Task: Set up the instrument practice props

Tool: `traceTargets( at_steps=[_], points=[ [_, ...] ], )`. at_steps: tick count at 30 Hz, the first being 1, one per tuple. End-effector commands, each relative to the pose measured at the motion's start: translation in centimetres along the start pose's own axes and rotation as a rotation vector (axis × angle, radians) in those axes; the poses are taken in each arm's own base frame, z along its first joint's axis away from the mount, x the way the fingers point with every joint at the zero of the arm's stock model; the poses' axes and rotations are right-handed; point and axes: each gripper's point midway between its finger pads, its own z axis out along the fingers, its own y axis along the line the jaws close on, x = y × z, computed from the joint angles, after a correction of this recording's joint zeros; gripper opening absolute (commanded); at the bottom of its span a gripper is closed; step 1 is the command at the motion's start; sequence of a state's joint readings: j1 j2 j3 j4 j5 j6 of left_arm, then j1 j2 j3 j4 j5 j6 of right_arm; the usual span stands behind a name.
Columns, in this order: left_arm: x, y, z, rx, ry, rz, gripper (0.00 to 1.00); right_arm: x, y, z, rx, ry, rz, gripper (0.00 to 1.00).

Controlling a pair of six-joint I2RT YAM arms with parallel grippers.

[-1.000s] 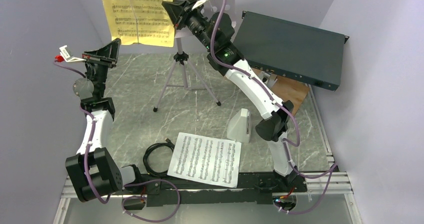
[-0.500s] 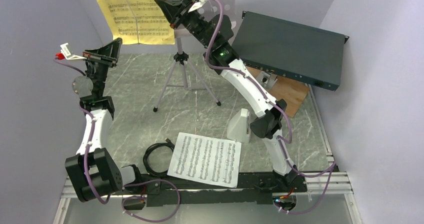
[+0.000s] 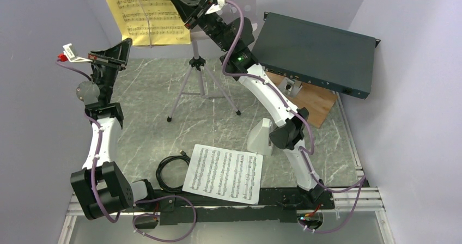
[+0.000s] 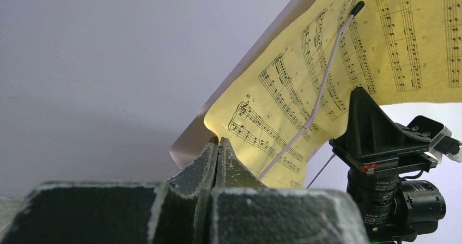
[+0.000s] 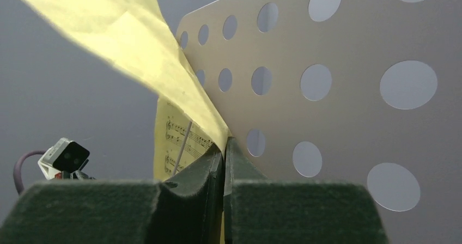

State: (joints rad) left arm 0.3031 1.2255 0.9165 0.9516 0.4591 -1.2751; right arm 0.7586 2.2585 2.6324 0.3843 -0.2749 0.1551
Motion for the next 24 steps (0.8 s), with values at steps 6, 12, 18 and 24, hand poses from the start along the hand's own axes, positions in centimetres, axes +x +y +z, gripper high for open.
traceTargets(
  at_steps=[6, 12, 18, 24],
  points=[
    [0.3, 0.2, -0.1, 0.006, 0.011, 0.035, 0.00, -5.2, -0.1, 0.5, 0.023, -0.152, -0.073, 0.13],
    [0.5, 1.2, -0.4, -0.020, 0.001, 0.021, 0.00, -6.5, -0.5, 0.4, 0.068, -0.140, -0.074, 0.32],
    [0.8, 2.1, -0.9, -0.070, 0.006, 0.009, 0.14, -8.3, -1.4, -0.3, 0.152, -0.070, -0.044, 0.56],
    [0.9, 2.3, -1.7, -0.109, 0.031, -0.017, 0.45, -9.0, -1.6, -2.5, 0.214, 0.092, -0.044, 0.76]
  ],
)
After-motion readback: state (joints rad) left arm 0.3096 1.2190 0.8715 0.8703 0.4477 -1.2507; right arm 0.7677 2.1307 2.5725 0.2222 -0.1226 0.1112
